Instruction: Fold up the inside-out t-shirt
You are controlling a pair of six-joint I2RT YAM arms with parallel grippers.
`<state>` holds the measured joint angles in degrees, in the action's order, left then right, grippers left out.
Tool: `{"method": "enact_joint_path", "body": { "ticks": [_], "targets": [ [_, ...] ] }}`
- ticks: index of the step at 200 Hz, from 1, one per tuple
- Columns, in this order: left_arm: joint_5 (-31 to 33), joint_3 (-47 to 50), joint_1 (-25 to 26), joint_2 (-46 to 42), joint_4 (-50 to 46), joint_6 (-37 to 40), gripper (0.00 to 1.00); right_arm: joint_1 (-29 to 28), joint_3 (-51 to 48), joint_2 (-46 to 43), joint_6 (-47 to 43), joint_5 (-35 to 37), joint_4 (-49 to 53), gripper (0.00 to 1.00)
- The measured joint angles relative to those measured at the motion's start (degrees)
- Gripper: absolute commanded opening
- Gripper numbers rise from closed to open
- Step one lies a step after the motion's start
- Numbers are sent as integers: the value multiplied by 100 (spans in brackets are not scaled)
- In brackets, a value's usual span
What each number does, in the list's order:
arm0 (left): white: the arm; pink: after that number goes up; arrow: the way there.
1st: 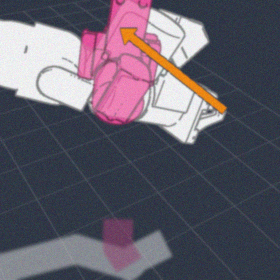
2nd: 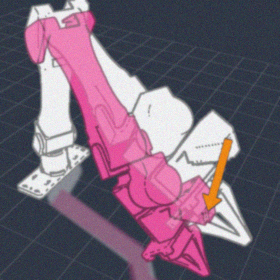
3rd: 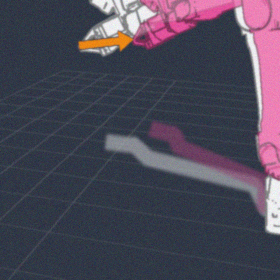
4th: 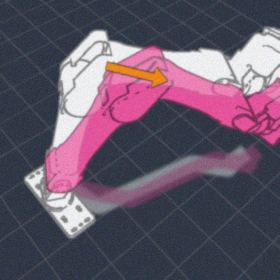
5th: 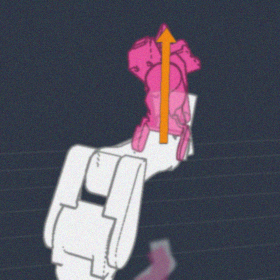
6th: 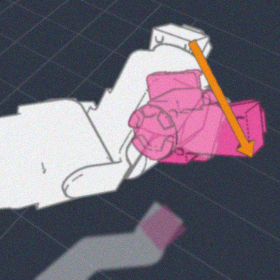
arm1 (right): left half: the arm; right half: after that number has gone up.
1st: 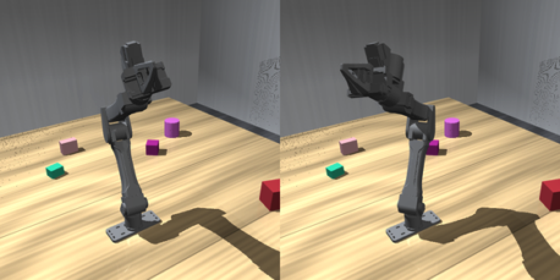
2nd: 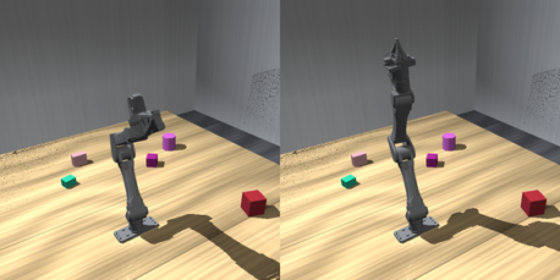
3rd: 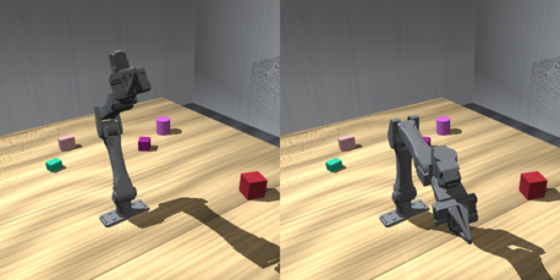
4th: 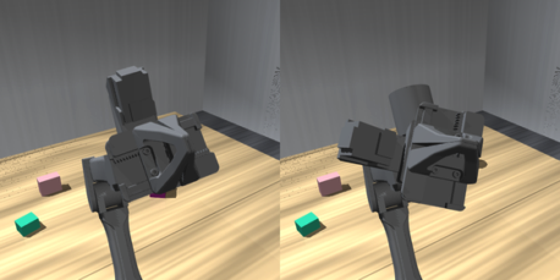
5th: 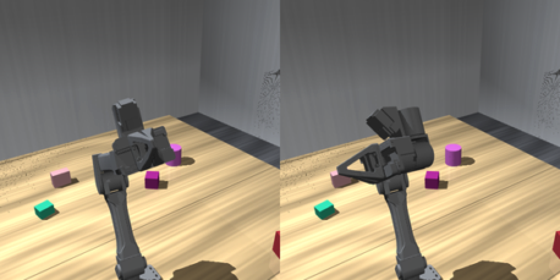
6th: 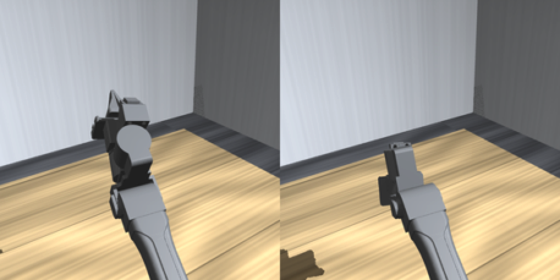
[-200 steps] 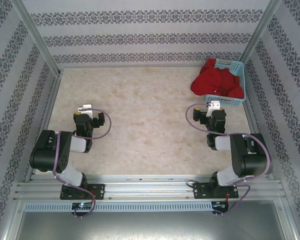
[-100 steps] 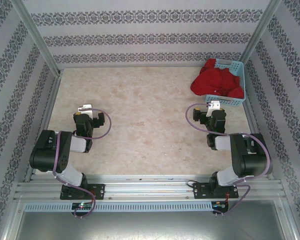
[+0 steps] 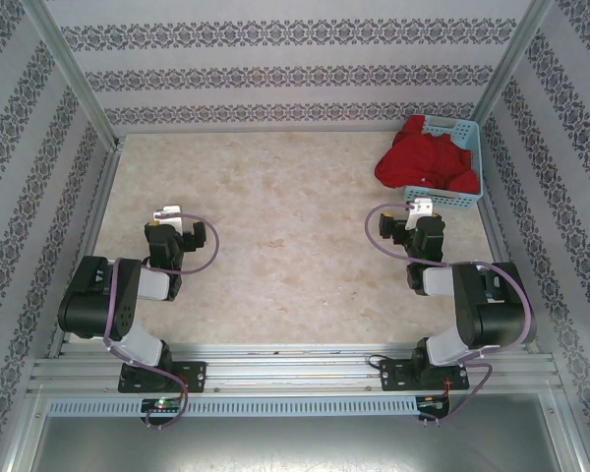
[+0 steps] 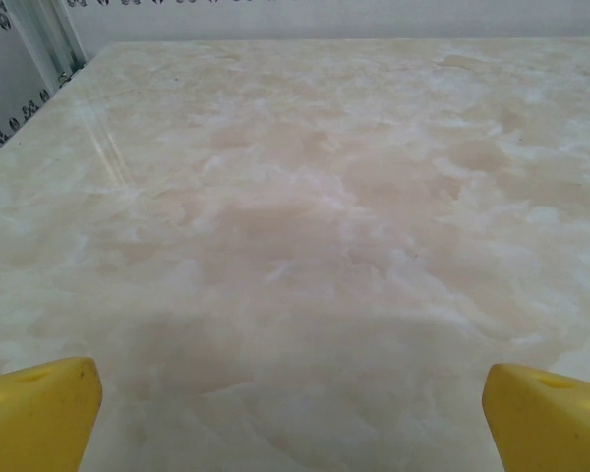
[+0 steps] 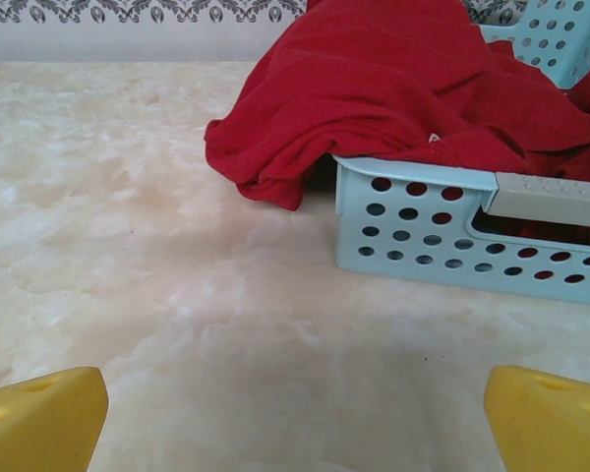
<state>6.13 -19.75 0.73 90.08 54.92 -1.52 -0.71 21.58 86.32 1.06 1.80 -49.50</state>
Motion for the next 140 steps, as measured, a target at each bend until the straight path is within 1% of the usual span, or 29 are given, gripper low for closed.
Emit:
{"method": "enact_joint_path", "body": {
  "ticks": [17, 38, 56, 69, 92, 112, 124, 140],
  "targets": [
    [-13, 160, 7, -393, -57, 17, 100, -107, -48, -236, -96, -7, 66, 98],
    [-2, 251, 72, -1329, -407, 61, 100, -321, -101, -737, -258, -17, 227, 98],
    [20, 155, 116, -2284, -1025, -68, 100, -540, -90, -1368, -426, -15, 636, 98],
    [70, -70, 120, -2830, -1620, -343, 100, -684, 44, -1891, -450, -26, 1231, 98],
    [109, -616, 120, -3418, -2695, -938, 100, -769, 748, -2643, -254, -125, 2437, 98],
    [136, -1099, 118, -3668, -3676, -1567, 100, -763, 1628, -2964, 374, -109, 3436, 98],
    [136, -1318, 96, -3799, -4275, -1978, 100, -634, 2280, -2986, 841, -166, 4094, 98],
    [20, -1506, 48, -4002, -4959, -2339, 100, -291, 2887, -2951, 1394, -374, 4610, 98]
  ]
}}
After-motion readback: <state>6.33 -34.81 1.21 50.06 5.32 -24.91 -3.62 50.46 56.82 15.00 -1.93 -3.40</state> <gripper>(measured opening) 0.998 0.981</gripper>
